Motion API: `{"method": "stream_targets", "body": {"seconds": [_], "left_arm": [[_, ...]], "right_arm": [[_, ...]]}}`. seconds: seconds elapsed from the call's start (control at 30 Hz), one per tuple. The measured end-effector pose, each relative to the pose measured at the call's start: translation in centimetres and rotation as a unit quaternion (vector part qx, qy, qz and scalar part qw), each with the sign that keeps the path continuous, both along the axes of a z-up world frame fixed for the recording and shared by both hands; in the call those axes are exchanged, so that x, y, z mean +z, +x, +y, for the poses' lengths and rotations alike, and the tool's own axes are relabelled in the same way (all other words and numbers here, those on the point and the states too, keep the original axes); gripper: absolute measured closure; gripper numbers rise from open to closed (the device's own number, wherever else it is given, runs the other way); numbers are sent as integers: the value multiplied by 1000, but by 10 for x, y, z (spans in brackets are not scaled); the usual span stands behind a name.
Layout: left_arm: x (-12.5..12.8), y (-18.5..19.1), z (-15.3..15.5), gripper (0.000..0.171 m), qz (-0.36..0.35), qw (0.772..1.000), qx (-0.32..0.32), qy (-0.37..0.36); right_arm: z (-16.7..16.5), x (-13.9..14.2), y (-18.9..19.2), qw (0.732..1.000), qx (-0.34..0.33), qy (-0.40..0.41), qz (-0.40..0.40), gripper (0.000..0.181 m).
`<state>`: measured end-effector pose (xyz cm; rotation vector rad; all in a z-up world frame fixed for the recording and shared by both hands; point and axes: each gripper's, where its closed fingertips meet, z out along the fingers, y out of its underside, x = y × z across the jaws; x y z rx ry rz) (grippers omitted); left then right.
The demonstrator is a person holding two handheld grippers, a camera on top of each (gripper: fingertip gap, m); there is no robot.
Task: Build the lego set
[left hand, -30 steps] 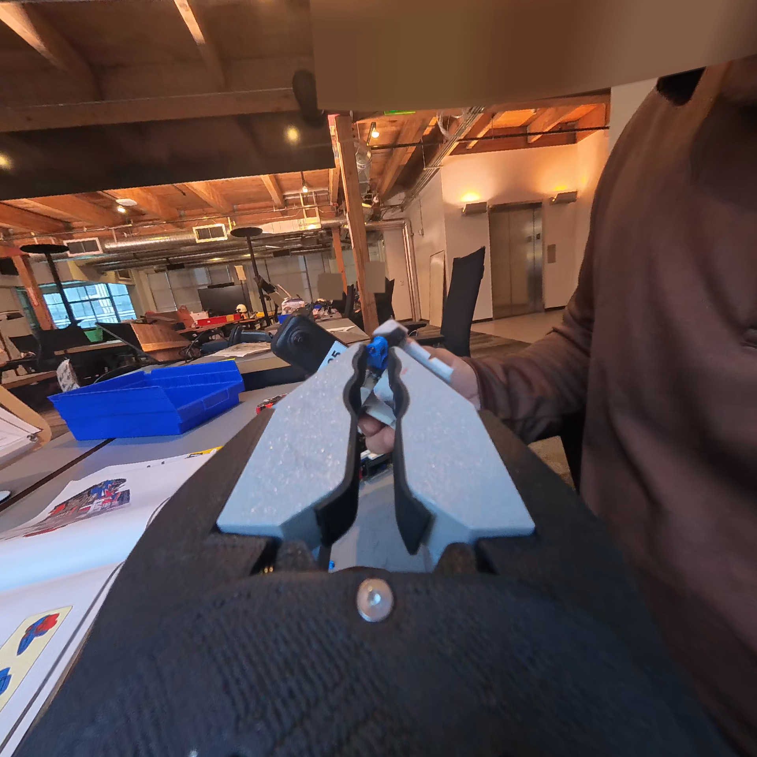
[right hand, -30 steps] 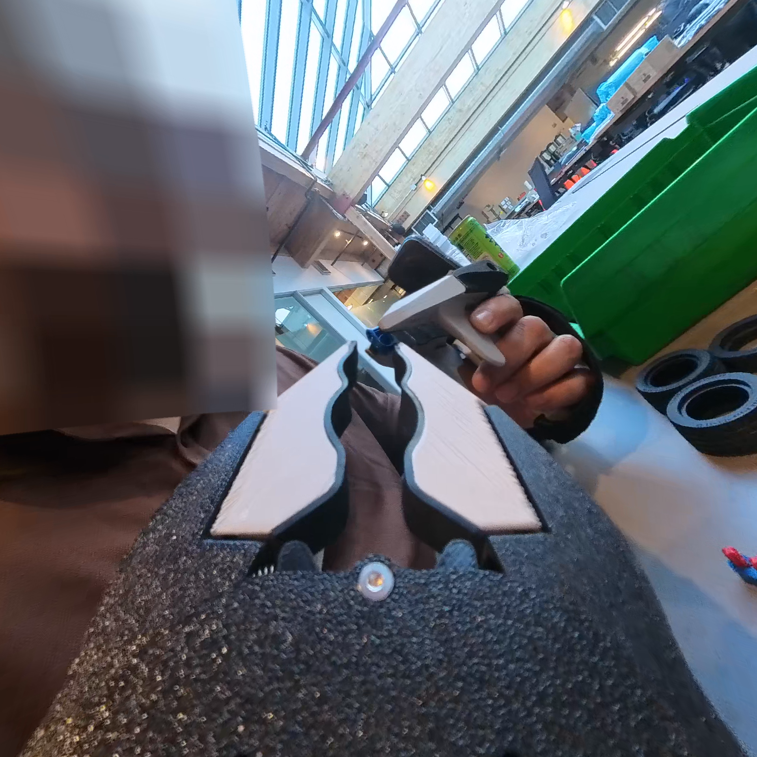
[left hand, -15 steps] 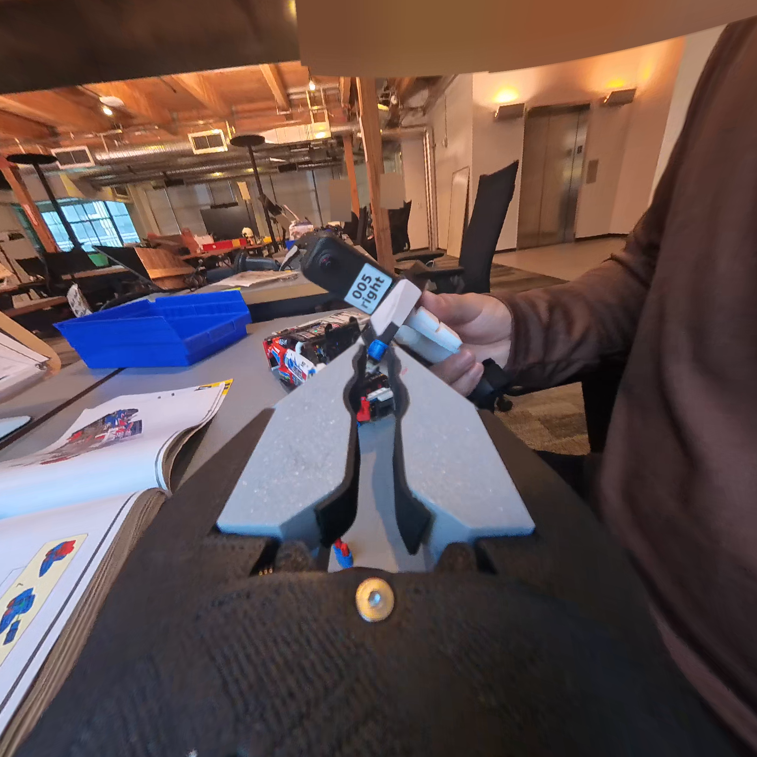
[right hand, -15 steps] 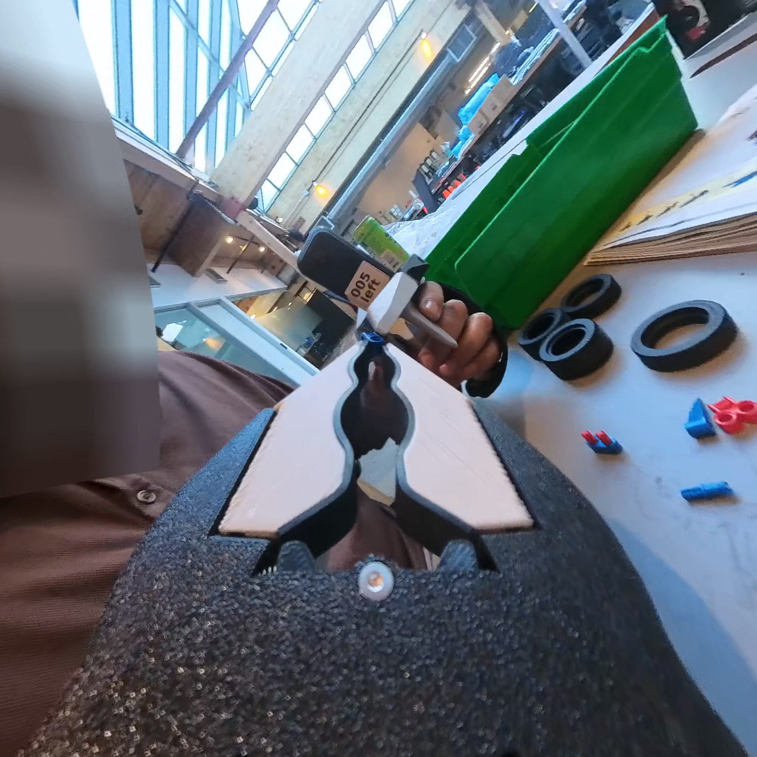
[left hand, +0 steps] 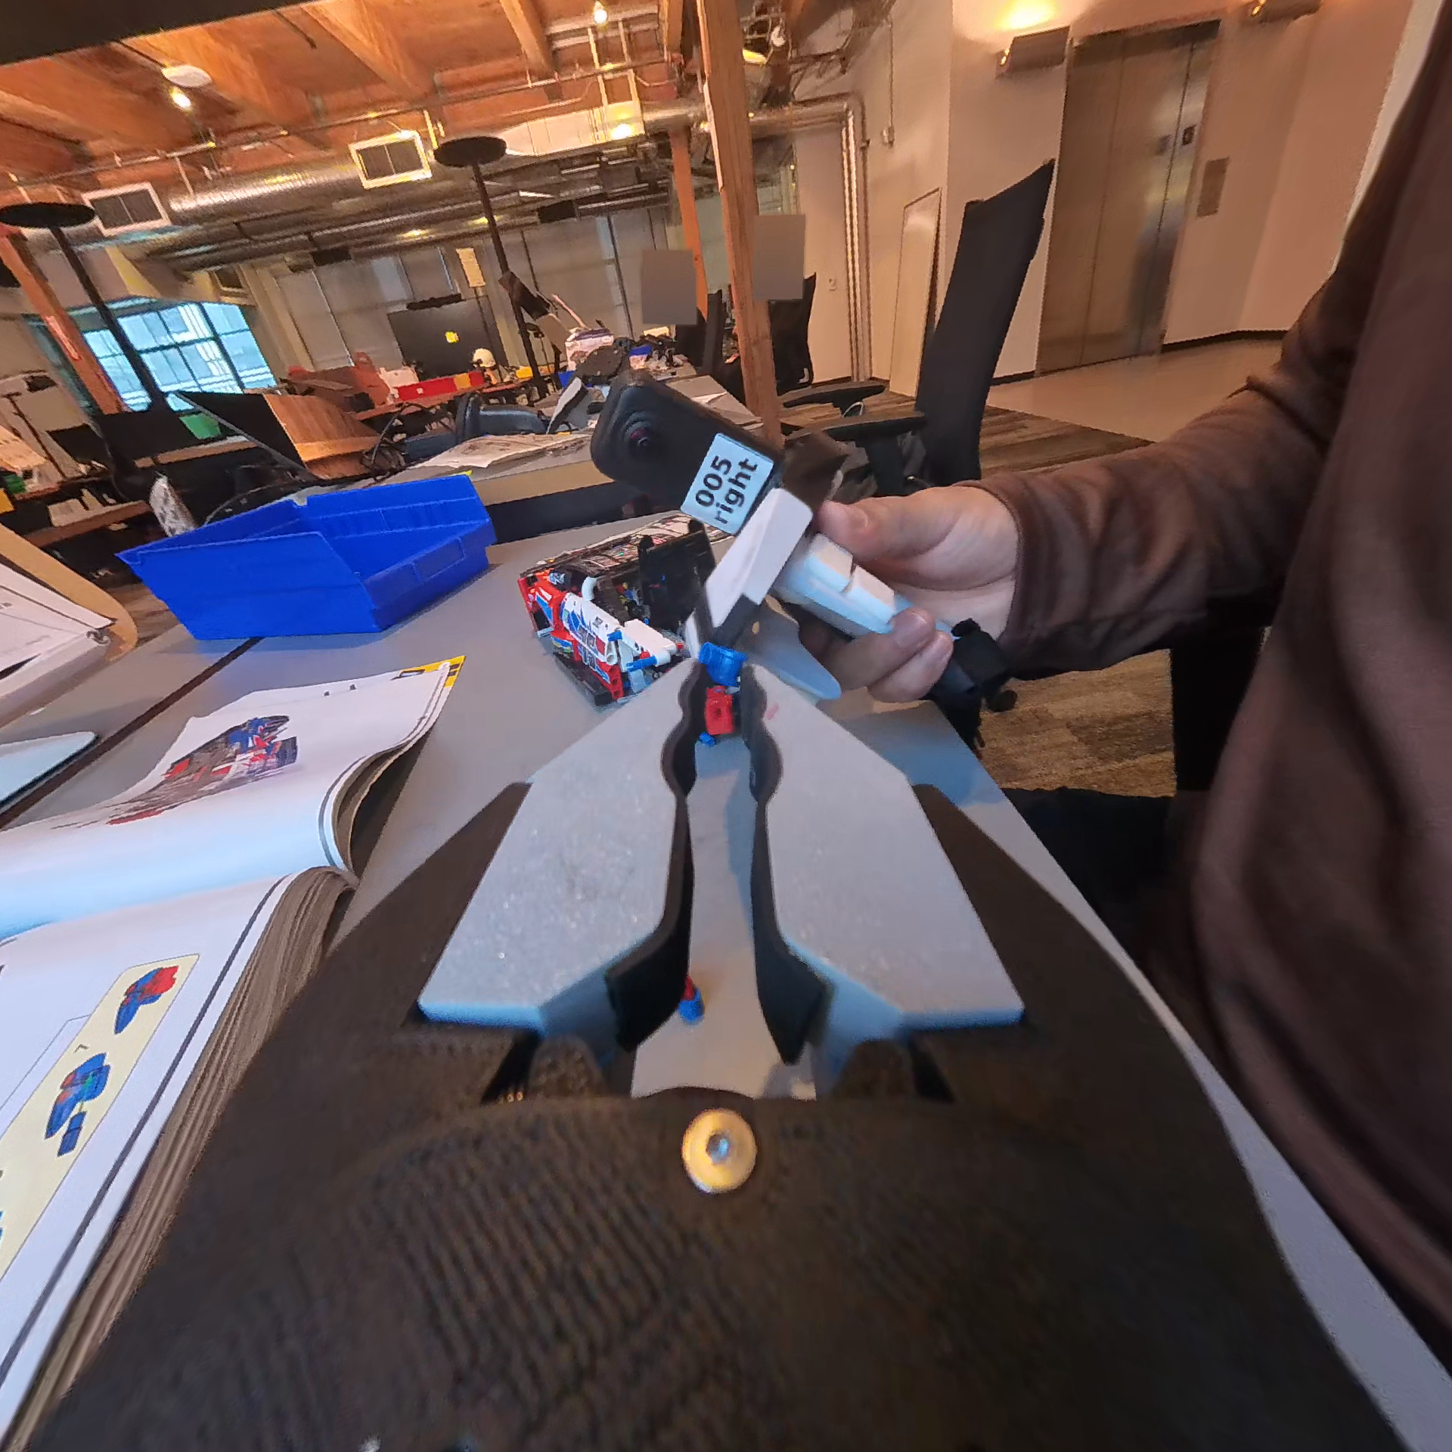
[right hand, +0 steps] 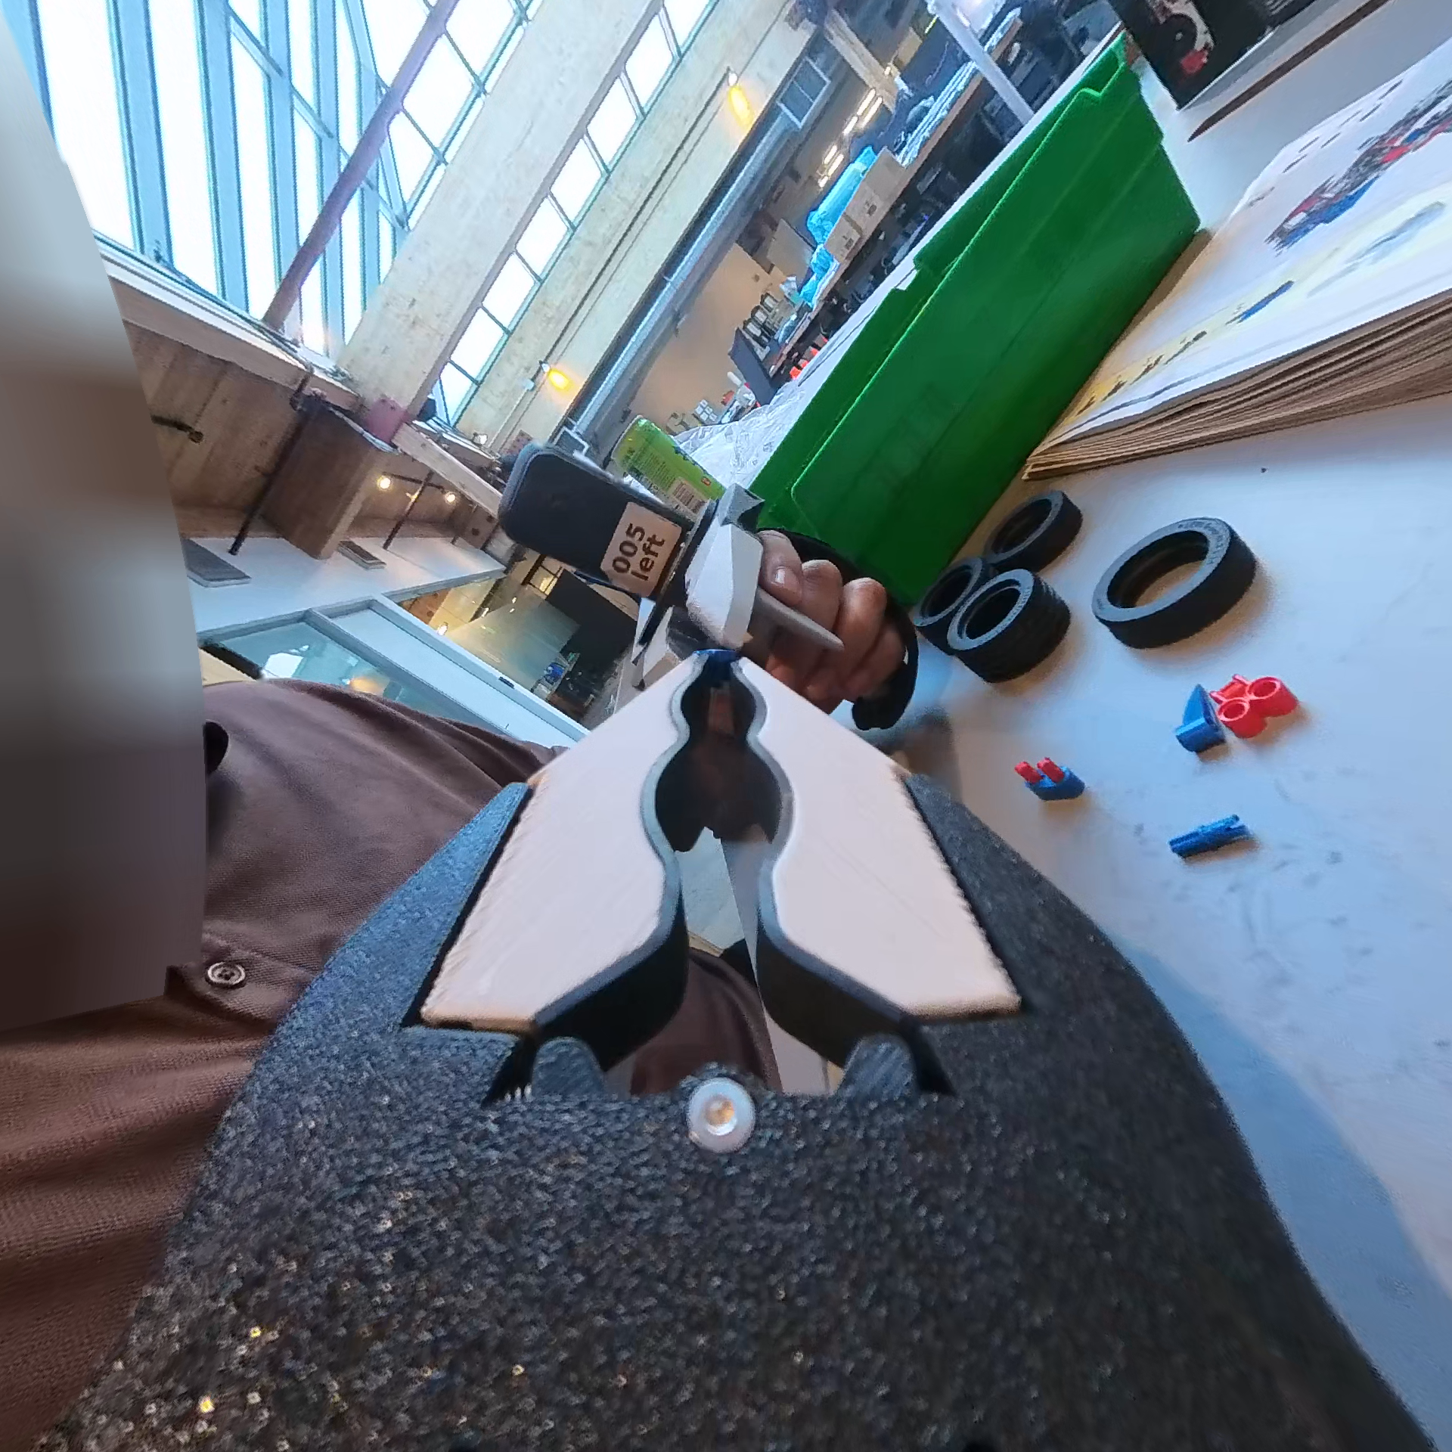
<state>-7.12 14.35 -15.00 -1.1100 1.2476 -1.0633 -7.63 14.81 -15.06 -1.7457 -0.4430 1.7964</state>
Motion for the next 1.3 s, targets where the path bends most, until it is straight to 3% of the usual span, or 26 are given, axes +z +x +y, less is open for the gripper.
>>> {"method": "stream_targets", "body": {"seconds": [0.23, 0.4, 0.53, 0.67, 0.87, 1.3], "left_arm": [[-2, -1, 3, 167, 19, 999, 19, 29], [0, 0, -2, 167, 4, 998, -18, -61], [5, -2, -7, 168, -14, 991, -58, -120], [7, -5, -10, 167, -24, 983, -90, -161], [7, -6, -14, 167, -19, 980, -106, -168], [2, -6, -20, 167, 1, 978, -122, -171]], "right_arm": [[3, -1, -1, 1000, -5, 10, -1, 176], [-2, -4, 1, 985, -4, 139, -102, 167], [-7, -14, 1, 924, 3, 295, -245, 162], [-5, -15, 0, 858, -7, 398, -325, 162], [-9, -6, -10, 814, -1, 468, -343, 162], [-19, 1, -9, 817, 18, 481, -317, 172]]}}
